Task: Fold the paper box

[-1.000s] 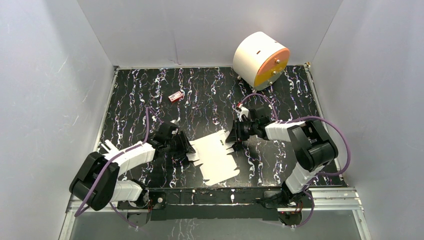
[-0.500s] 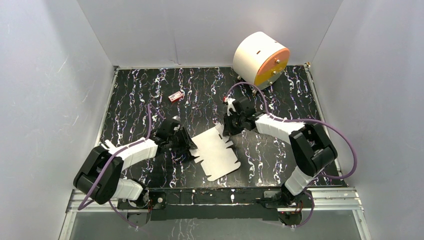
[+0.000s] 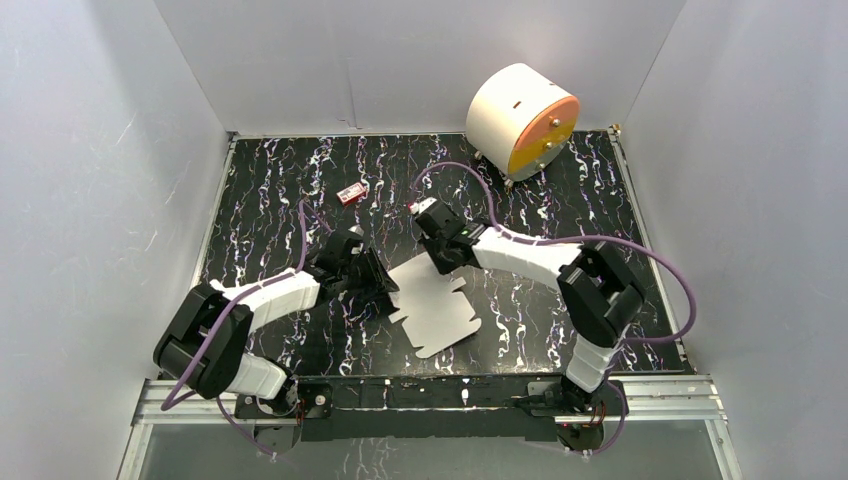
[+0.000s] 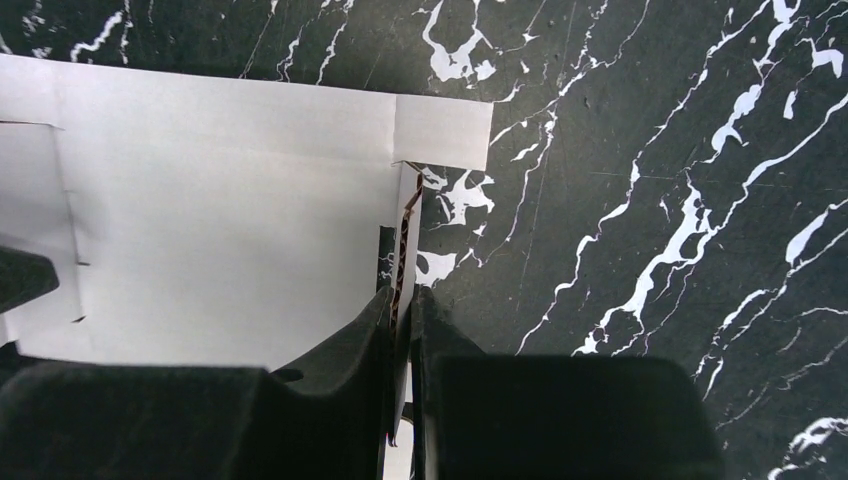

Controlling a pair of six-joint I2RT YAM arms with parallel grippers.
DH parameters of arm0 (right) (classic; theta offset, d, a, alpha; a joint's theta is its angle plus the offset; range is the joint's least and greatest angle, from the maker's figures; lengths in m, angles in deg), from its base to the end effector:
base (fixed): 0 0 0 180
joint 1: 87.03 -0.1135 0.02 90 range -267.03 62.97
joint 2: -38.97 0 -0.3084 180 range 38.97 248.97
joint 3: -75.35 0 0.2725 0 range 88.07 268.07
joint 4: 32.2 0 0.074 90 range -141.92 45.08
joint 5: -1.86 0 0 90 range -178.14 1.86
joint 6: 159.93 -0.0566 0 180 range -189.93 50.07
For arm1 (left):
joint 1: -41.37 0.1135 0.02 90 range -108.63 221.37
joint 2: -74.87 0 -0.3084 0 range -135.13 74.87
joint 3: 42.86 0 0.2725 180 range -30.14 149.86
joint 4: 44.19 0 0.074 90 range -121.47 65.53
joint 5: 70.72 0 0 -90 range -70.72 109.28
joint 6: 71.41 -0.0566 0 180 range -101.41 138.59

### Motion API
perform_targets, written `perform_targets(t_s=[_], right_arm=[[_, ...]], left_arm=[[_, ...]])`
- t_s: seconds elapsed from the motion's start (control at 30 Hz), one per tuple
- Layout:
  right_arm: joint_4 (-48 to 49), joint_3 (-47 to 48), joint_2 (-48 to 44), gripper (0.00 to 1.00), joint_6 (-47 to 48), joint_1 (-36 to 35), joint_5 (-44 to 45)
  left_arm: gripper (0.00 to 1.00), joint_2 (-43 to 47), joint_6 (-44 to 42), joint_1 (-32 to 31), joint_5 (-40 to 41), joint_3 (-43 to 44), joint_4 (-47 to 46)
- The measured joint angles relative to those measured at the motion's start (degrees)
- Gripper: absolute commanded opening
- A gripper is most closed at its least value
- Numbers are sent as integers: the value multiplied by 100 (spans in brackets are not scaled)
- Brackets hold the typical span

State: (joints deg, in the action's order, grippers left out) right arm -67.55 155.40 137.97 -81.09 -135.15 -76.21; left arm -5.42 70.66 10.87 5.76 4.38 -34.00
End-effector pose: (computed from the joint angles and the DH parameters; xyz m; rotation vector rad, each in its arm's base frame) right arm 0.2767 0.2911 0.2245 -0.7114 2.3937 0.1708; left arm 0.2435 -0.1588 0.1805 -0.3440 2.4943 -0.9413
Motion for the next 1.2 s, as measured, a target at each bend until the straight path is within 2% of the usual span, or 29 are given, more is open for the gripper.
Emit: perform_targets(t_s=[0.2, 0.37, 0.9, 1.2], right_arm=[[-511, 470, 535, 18, 48, -533, 999], [-750, 761, 846, 18, 87, -787, 1480], [-769, 793, 962, 21, 92, -826, 1707], [-372, 400, 774, 36, 85, -680, 1344]], left_arm=[[34, -15, 4, -9, 2, 2, 15], [34, -15, 4, -9, 4, 2, 20], [41, -334, -24, -269, 96, 466, 219], [43, -363, -267, -269, 382, 723, 501]])
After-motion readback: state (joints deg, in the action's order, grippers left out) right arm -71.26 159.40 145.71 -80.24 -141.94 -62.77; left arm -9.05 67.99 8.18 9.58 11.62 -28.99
